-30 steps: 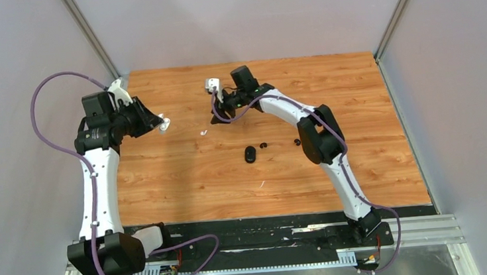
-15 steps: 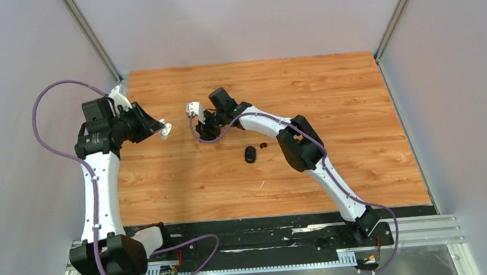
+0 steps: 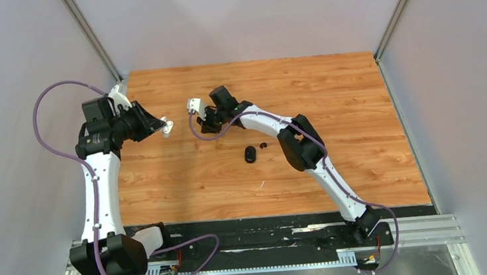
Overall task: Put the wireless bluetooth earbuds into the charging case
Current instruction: Pick up the earbud from the center of the board.
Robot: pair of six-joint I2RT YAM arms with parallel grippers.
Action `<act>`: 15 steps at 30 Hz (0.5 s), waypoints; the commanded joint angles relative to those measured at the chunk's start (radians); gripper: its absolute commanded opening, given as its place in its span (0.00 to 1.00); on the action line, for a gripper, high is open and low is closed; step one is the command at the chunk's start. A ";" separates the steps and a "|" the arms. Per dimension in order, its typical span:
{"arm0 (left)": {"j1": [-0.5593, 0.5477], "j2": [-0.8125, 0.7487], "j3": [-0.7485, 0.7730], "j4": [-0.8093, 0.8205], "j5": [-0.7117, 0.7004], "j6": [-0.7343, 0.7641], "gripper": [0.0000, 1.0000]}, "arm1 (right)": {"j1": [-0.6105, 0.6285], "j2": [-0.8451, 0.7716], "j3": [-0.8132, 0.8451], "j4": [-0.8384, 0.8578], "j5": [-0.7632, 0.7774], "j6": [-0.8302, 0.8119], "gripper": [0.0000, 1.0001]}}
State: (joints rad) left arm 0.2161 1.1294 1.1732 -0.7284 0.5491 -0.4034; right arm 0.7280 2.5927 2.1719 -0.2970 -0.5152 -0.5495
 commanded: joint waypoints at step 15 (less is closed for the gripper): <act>0.008 0.005 -0.045 0.150 0.088 -0.053 0.00 | -0.073 -0.559 -0.464 -0.025 -0.034 0.738 0.00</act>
State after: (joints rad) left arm 0.2169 1.1301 1.1336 -0.6487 0.5953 -0.4301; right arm 0.6838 2.2349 1.8374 -0.3508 -0.5163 -0.0818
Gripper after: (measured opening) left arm 0.307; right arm 0.070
